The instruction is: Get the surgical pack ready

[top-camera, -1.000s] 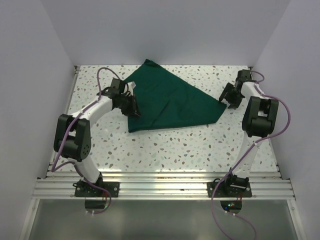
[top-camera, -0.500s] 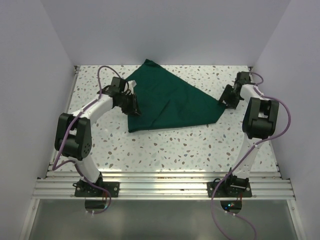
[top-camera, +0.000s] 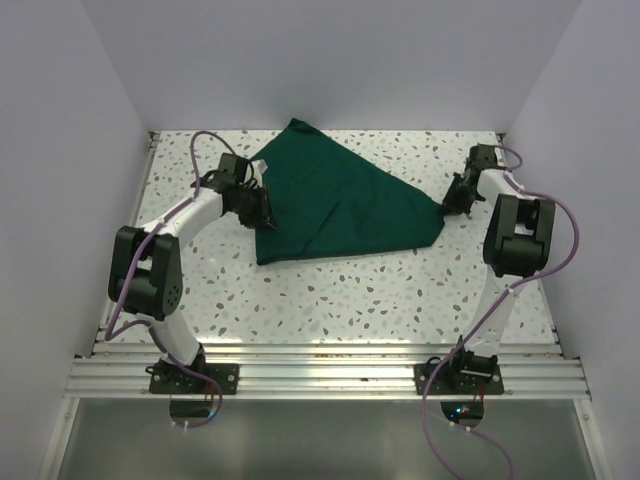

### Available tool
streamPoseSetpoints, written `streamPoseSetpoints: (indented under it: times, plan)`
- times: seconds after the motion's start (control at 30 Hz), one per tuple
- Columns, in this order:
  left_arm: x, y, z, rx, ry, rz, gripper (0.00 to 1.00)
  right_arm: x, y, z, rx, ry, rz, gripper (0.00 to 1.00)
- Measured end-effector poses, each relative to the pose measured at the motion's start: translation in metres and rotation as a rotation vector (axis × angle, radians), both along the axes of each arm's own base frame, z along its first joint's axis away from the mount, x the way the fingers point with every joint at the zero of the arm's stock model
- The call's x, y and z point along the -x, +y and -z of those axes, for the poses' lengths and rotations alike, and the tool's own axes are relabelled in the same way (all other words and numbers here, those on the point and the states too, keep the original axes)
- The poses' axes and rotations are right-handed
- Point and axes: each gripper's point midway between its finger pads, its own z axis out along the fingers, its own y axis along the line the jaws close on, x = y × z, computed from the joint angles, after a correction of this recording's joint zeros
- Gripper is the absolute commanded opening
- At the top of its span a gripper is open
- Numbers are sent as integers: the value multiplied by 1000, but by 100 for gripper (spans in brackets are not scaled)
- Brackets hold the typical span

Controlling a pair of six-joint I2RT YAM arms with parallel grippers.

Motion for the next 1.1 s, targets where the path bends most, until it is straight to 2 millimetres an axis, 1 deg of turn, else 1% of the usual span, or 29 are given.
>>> streamPoseSetpoints:
  times: [0.07, 0.1, 0.2, 0.23, 0.3, 0.33, 0.4, 0.47, 0.5, 0.53, 0.6, 0.67, 0.73, 0.77, 0.87, 0.93, 1.0, 1.1]
  plan:
    - [-1, 5, 1, -14, 1, -15, 23, 0, 4, -1, -3, 5, -7, 3]
    - [-2, 8, 2, -24, 2, -24, 24, 1, 7, -2, -4, 10, -13, 3]
    - [-3, 19, 6, -59, 12, -56, 23, -1, 24, -10, -11, 17, -49, 1]
    - [-3, 23, 7, -71, 14, -68, 24, -3, 33, -15, -13, 12, -69, 1]
    - [-5, 30, 9, -88, 15, -90, 23, -13, 59, -32, -13, -17, -125, 0]
    - [-7, 35, 9, -94, 14, -103, 23, -19, 75, -44, -14, -42, -161, 0]
    - [-9, 42, 9, -98, 15, -122, 23, -31, 116, -72, -16, -103, -243, 0]
    - [-10, 43, 8, -81, 15, -122, 23, -39, 163, -105, -29, -181, -335, 0]
    - [-11, 42, 7, -66, 14, -118, 23, -41, 181, -118, -35, -213, -369, 0]
    - [-12, 39, 5, -50, 12, -111, 23, -41, 203, -133, -46, -249, -408, 0]
    - [-17, 29, 1, 2, 9, -85, 23, -34, 243, -157, -73, -296, -475, 0]
    - [-28, 16, -4, 44, -5, -57, 23, -25, 272, -173, -107, -322, -521, 0]
    - [-39, 2, -8, 81, -17, -37, 23, -19, 288, -183, -130, -331, -538, 0]
    - [-42, -5, -9, 97, -23, -26, 23, -17, 292, -186, -141, -332, -541, 0]
    - [-41, -25, -8, 131, -12, -2, 21, -13, 300, -197, -171, -336, -536, 0]
    - [-37, -34, -3, 140, 9, 4, 21, -12, 306, -205, -185, -346, -533, 0]
    - [-35, -39, 2, 141, 28, 5, 21, -11, 313, -213, -202, -360, -534, 0]
    - [-34, -39, 8, 141, 48, -7, 20, -4, 332, -227, -235, -383, -565, 0]
